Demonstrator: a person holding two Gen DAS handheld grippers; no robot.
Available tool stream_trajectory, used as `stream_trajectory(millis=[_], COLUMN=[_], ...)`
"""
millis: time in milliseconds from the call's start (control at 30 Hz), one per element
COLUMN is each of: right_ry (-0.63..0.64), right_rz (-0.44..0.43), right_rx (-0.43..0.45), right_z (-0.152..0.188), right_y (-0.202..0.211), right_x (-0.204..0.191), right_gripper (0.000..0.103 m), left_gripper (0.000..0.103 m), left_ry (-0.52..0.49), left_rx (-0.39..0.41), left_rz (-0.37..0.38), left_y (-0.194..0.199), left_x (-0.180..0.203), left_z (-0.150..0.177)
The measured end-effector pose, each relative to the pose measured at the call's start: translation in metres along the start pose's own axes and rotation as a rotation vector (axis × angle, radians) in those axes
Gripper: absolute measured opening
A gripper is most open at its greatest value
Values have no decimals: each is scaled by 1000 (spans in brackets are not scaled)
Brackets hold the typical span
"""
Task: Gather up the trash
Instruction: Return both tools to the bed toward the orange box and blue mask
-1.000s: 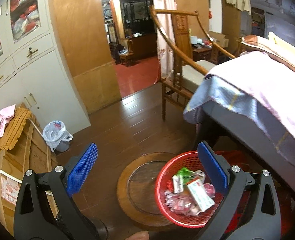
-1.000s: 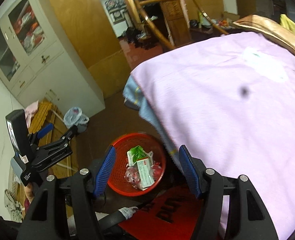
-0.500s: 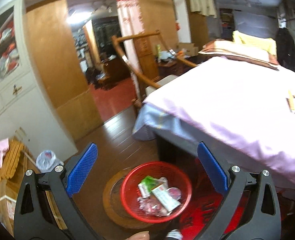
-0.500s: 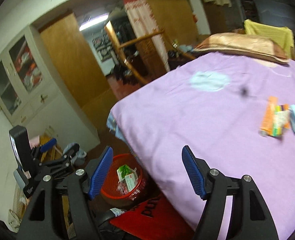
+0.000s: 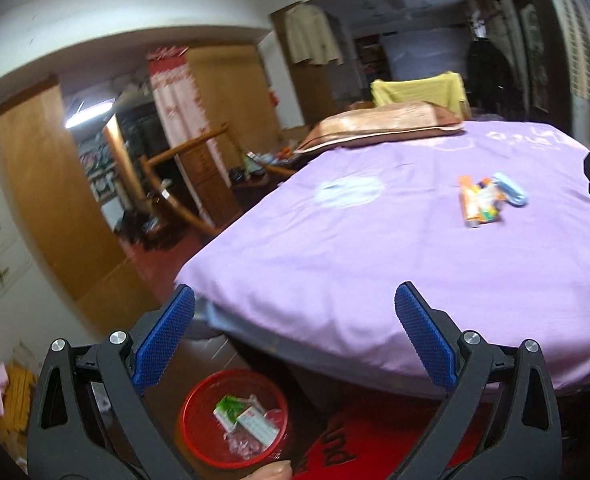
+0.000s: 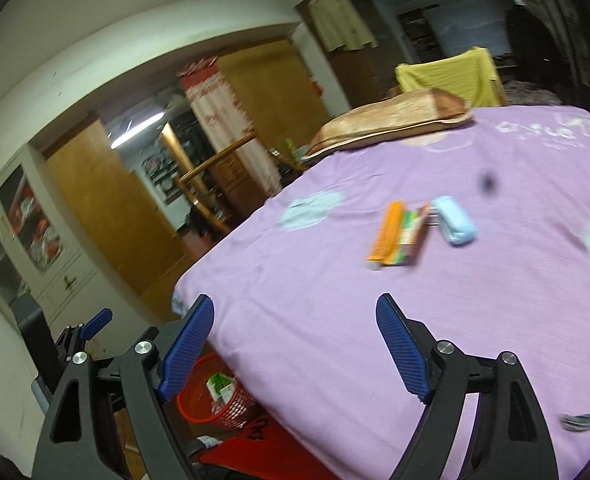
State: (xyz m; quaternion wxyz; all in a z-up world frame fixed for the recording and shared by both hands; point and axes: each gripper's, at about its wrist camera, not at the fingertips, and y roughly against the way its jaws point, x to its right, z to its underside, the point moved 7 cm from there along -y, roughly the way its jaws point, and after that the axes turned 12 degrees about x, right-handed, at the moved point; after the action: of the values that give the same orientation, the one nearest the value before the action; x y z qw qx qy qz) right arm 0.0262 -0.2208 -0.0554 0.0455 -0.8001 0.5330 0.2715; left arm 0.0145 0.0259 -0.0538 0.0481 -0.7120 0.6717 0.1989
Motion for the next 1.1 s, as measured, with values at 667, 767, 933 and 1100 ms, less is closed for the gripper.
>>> stream_trajectory(millis=[667, 767, 933, 1100], right_ry=[-49, -24, 61, 147], right_rz=[284, 323, 402, 472], right_rx=[-58, -84, -145, -223], right_z=[4, 5, 5, 10], right_y=[-22, -34, -56, -77], right_x=[118, 126, 138, 152], right_gripper=[84, 88, 89, 92], left_gripper=[96, 96, 96, 96], left_ry=[-97, -99, -59, 0], left_rx=[-71, -106, -204, -276], left_rz=[169, 177, 212, 276], left_y=[-85, -105, -145, -177], left_x=[99, 99, 99, 104], left_z=[-3, 5, 16, 13])
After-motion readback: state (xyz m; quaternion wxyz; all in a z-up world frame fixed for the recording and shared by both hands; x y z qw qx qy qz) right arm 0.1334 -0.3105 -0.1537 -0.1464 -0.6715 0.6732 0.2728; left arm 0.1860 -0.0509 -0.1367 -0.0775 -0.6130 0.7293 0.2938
